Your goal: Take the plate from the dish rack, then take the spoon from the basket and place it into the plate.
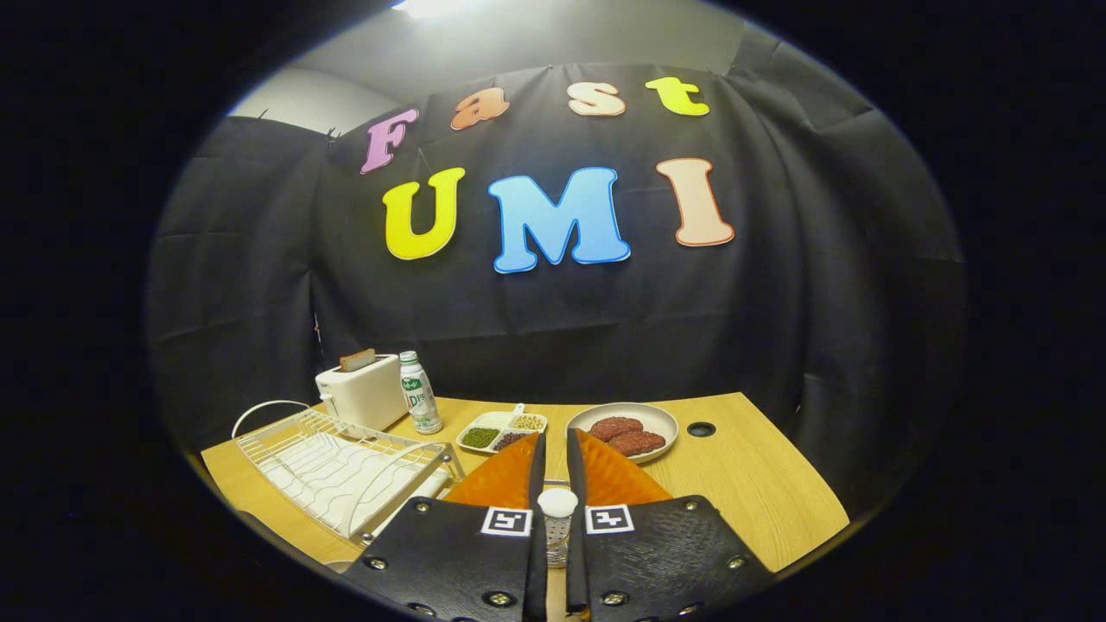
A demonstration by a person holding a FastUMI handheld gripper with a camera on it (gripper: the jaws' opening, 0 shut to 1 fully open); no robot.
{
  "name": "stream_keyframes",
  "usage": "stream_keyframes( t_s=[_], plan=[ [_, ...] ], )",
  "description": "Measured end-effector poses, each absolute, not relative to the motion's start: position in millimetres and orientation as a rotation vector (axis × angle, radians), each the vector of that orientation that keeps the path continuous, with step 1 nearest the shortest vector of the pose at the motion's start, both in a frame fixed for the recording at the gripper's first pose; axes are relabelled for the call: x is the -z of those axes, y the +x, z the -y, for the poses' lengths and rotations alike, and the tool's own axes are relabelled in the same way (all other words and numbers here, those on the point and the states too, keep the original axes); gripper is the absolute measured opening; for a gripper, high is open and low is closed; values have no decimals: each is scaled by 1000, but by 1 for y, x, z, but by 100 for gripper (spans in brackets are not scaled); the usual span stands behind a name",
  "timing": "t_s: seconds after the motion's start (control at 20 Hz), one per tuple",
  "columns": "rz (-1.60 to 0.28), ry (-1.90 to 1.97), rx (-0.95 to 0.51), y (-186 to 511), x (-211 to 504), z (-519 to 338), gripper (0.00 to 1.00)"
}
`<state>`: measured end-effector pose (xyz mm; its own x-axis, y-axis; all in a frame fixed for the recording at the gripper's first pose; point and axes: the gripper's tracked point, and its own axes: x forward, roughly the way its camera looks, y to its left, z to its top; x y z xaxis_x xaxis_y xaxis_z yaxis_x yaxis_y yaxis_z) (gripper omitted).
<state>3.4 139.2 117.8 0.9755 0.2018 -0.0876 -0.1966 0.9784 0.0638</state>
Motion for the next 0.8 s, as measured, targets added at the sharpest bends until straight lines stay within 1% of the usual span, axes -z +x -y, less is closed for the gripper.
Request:
stream_keyframes(
  t_s=[0.35,0.65,0.8],
  plan=[
    [-117,13,-203,-50,-161,-128,8],
    [-111,-31,-153,-80,-189,-117,8],
    [-129,-15,-138,-93,-191,-119,8]
  ],
)
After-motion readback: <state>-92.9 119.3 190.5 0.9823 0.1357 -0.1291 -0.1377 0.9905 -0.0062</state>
